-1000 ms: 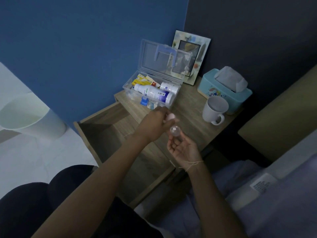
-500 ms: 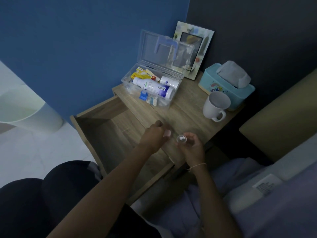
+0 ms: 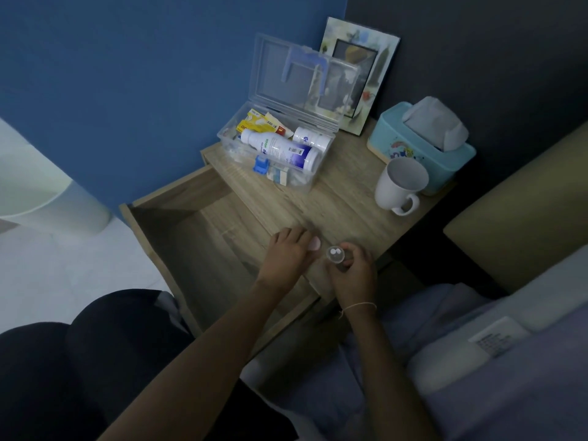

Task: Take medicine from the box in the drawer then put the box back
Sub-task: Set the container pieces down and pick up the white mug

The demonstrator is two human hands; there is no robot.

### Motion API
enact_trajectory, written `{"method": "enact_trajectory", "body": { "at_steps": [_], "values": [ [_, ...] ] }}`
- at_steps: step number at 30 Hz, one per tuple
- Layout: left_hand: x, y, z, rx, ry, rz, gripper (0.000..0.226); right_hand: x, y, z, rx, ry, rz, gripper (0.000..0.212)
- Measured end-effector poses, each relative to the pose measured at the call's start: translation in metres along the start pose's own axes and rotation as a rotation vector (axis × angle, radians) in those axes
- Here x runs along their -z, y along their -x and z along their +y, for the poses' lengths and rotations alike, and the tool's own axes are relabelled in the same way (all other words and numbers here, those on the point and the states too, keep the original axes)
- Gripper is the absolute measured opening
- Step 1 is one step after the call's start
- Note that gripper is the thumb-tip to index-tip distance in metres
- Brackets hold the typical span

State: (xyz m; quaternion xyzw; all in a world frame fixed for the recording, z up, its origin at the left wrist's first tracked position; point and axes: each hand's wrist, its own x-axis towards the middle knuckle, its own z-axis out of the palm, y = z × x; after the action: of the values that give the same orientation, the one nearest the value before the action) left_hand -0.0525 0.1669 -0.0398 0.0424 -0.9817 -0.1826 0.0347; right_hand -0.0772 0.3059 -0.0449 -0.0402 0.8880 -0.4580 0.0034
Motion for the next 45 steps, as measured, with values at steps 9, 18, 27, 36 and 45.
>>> {"method": "enact_trajectory", "body": {
  "at_steps": [9, 18, 27, 36, 45],
  "values": [
    [0.004, 0.022, -0.005, -0.194, 0.061, 0.107, 0.033, -0.001, 0.003, -0.004, -0.047, -0.028, 0.015, 0.029],
    [0.007, 0.0, -0.023, -0.108, 0.017, 0.05, 0.053, 0.006, -0.003, -0.021, -0.025, -0.06, 0.19, 0.048],
    [0.001, -0.031, -0.047, 0.11, 0.012, -0.09, 0.061, 0.046, -0.088, -0.047, -0.088, -0.104, 0.541, 0.066],
    [-0.014, -0.028, -0.057, 0.069, 0.054, -0.006, 0.058, 0.036, -0.106, -0.022, -0.194, -0.201, 0.462, 0.083],
    [-0.013, -0.028, -0.056, 0.069, 0.007, 0.009, 0.059, 0.038, -0.116, -0.023, -0.304, -0.335, 0.445, 0.067]
  ]
}}
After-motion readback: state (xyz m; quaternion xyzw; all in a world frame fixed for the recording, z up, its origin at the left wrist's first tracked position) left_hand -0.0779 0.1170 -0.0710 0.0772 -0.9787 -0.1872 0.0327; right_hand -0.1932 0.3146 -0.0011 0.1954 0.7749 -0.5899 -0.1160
